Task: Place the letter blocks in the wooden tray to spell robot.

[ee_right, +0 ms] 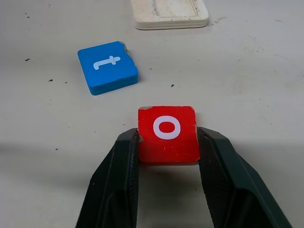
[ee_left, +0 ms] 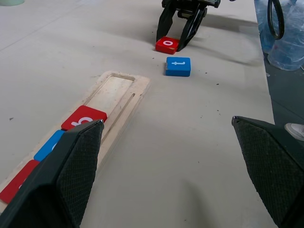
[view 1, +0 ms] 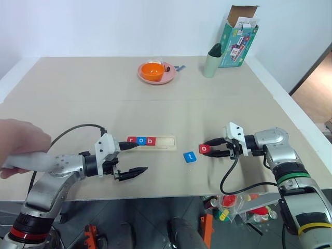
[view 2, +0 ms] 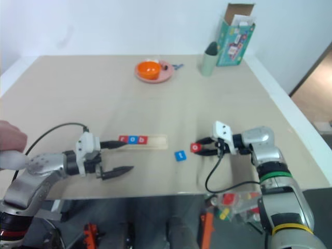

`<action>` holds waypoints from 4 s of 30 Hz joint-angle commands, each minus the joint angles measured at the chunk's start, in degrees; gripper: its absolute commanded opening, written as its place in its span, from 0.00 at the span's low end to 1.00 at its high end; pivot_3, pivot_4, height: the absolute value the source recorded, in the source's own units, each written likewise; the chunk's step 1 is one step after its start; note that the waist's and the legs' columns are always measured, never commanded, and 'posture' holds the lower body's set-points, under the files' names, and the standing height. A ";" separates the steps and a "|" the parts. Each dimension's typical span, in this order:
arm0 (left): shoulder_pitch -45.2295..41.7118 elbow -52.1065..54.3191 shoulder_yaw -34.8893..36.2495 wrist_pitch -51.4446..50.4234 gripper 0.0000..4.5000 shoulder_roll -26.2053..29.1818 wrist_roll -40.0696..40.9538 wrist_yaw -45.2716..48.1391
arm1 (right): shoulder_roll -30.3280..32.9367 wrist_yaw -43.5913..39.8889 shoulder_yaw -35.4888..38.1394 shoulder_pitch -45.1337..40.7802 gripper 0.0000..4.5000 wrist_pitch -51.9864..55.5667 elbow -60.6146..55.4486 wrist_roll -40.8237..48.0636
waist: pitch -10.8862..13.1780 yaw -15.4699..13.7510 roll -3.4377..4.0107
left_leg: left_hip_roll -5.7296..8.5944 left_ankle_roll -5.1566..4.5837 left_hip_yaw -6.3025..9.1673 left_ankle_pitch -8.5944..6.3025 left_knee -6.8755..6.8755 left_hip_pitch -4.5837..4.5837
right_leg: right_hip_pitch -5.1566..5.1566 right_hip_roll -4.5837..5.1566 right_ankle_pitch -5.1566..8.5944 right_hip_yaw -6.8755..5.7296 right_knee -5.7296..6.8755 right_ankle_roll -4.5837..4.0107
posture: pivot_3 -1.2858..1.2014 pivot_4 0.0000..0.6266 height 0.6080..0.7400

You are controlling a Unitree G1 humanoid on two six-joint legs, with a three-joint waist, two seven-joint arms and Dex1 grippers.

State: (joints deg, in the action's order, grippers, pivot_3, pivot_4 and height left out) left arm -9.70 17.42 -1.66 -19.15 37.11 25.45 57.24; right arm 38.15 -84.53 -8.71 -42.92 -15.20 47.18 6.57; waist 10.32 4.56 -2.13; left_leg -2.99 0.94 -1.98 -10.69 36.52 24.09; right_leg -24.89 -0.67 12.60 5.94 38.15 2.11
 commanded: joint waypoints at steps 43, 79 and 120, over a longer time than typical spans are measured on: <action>1.15 0.21 3.72 -1.07 1.00 -1.29 2.14 -5.11 | -16.97 13.15 -9.12 -9.86 0.27 16.60 -12.72 -6.84 | 0.00 -0.12 0.01 | -0.04 0.01 0.04 -0.01 -0.07 0.20 | -0.22 -0.03 0.00 -0.09 0.08 0.08 | 0.52 0.24 1.00; 1.79 0.71 2.54 -0.75 1.00 -1.75 1.07 -5.66 | -19.92 12.31 -9.93 -11.33 0.27 14.28 -7.94 -9.21 | 0.00 -0.06 0.00 | -0.09 0.01 0.06 -0.01 -0.09 0.18 | -0.21 -0.04 -0.02 -0.13 0.08 0.08 | 0.52 0.24 1.00; 1.53 0.72 2.40 -1.13 1.00 -2.02 0.95 -5.76 | -20.86 11.78 -9.32 -13.23 0.38 16.08 -4.67 -9.06 | 0.00 0.01 0.00 | -0.10 0.01 0.05 -0.01 -0.09 0.17 | -0.21 -0.06 -0.01 -0.14 0.09 0.00 | 0.52 0.24 1.00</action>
State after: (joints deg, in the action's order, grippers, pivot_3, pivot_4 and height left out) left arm -7.62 16.49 0.37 -20.48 35.02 26.18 51.65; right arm 17.46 -72.12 -18.11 -54.99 0.40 42.78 -2.53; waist 10.32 4.56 -2.12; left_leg -3.09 0.95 -1.93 -10.70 36.43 24.26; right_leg -25.10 -0.72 12.59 5.81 38.24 2.11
